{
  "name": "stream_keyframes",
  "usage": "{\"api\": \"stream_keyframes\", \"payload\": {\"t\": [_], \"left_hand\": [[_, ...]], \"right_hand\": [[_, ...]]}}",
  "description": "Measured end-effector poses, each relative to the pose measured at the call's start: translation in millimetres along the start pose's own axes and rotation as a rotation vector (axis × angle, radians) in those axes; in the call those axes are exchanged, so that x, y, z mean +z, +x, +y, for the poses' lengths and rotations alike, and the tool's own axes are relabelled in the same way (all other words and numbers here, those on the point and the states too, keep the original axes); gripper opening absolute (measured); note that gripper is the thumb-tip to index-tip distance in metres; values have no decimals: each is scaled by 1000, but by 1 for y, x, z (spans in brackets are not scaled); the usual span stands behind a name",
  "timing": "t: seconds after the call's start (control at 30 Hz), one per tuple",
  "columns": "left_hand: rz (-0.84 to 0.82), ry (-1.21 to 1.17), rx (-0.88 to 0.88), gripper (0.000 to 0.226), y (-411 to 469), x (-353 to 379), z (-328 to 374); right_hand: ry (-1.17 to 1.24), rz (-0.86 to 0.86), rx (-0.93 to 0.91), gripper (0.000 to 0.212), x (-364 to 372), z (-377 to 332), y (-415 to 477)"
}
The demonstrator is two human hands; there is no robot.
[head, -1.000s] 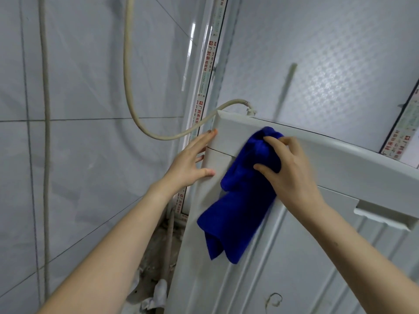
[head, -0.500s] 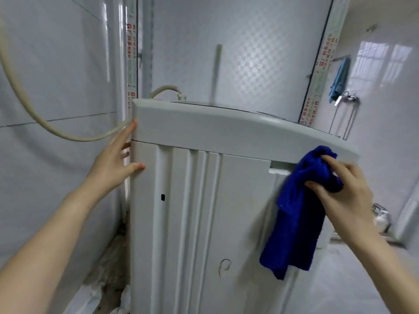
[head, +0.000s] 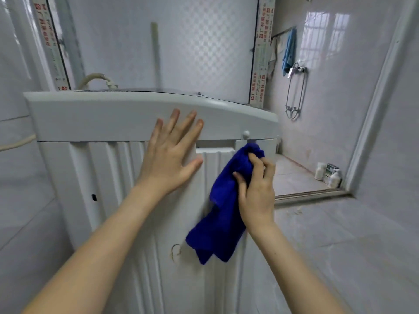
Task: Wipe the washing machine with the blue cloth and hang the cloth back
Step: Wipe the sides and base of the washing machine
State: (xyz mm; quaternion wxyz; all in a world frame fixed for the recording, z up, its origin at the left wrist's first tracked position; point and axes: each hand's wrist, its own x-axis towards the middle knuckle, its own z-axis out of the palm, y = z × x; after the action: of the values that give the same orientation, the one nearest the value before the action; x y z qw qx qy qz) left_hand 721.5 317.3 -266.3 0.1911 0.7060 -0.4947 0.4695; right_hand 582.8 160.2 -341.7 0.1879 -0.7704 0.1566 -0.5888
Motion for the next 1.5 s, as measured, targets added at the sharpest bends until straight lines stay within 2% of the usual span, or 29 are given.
{"api": "stream_keyframes", "payload": {"t": [0.13, 0.23, 0.3, 0.4, 0.5, 0.6, 0.7, 0.8, 0.9, 1.0, 1.13, 1.2, 1.33, 1.4, 1.5], "left_hand": [[-7, 27, -15, 81, -1, 4, -5], [-12, 35, -40, 80, -1, 4, -1], [-19, 41, -54, 81, -1, 4, 2], [-6, 45, -59, 81, -1, 5, 2], [6, 38, -65, 81, -1, 5, 2], [10, 38, -76, 81, -2, 6, 5], [0, 23, -91, 79, -4, 7, 10], [-28, 23, -95, 81, -8, 5, 12], [-34, 18, -104, 82, -10, 5, 12], [-29, 4, -120, 82, -13, 6, 14], [-40, -24, -144, 89, -18, 11, 19], [-36, -32, -161, 90, -23, 13, 22], [-30, -37, -185, 89, -30, 19, 25], [-28, -38, -189, 89, -30, 20, 25], [-26, -40, -187, 90, -30, 18, 26]], "right_hand": [[3, -66, 116, 43, -16, 41, -44], [93, 34, 52, 41, -18, 27, -3], [183, 125, 87, 42, -20, 15, 40], [263, 159, 135, 46, -23, 15, 68], [315, 89, 295, 41, -20, 46, 14], [297, -102, 438, 39, -24, 83, -62], [260, -182, 378, 42, -37, 84, -63], [275, -63, 210, 48, -38, 56, 8], [336, 68, 180, 49, -33, 32, 70], [395, 37, 265, 45, -22, 46, 26], [338, -223, 512, 41, -20, 99, -99], [285, -293, 546, 44, -24, 111, -116], [320, -123, 331, 50, -25, 96, -52], [374, -57, 312, 51, -25, 82, -14], [448, -66, 327, 50, -25, 74, -4]]}}
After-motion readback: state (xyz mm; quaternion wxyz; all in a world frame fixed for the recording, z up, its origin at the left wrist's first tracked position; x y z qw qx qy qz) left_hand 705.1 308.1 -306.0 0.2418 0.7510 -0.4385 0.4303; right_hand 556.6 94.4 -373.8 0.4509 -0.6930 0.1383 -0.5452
